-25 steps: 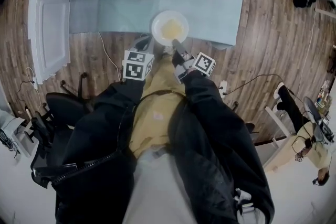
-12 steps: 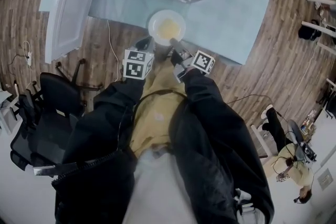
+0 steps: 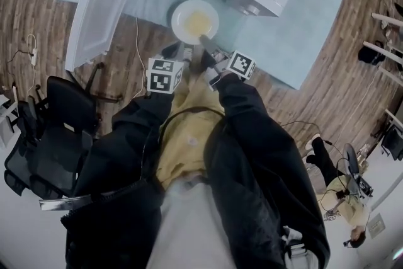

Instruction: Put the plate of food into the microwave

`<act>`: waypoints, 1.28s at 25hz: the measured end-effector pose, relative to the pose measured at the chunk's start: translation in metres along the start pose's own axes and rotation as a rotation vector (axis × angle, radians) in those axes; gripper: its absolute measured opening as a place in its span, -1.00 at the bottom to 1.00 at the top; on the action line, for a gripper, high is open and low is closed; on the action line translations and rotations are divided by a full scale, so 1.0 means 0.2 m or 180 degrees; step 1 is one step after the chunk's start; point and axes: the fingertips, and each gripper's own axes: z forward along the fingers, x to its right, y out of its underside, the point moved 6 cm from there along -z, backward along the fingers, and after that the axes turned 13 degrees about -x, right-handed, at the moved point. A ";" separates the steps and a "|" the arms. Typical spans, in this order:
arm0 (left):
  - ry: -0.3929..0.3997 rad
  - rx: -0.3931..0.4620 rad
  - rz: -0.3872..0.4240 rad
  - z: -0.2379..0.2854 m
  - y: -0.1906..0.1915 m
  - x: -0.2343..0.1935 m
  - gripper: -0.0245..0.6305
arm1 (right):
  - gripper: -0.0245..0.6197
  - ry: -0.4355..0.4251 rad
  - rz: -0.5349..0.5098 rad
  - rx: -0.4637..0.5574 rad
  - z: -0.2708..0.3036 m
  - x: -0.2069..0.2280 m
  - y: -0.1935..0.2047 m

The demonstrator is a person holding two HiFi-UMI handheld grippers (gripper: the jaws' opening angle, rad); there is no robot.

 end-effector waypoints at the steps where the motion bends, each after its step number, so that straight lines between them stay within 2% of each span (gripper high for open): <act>1: -0.0013 0.0002 -0.0030 -0.01 -0.01 -0.03 -0.92 | -0.89 -0.0008 0.0027 -0.0001 0.03 -0.01 -0.01; 11: -0.0097 0.0039 -0.0241 -0.03 -0.11 -0.27 -0.92 | -0.89 -0.0130 0.0024 0.0151 0.32 -0.15 -0.20; 21: -0.0097 0.0038 -0.0311 0.00 -0.20 -0.34 -0.92 | -0.89 -0.0313 -0.0058 0.0394 0.54 -0.30 -0.47; 32: -0.0107 0.0018 -0.0393 0.01 -0.20 -0.38 -0.92 | -0.88 -0.0341 0.0266 0.0874 0.66 -0.30 -0.66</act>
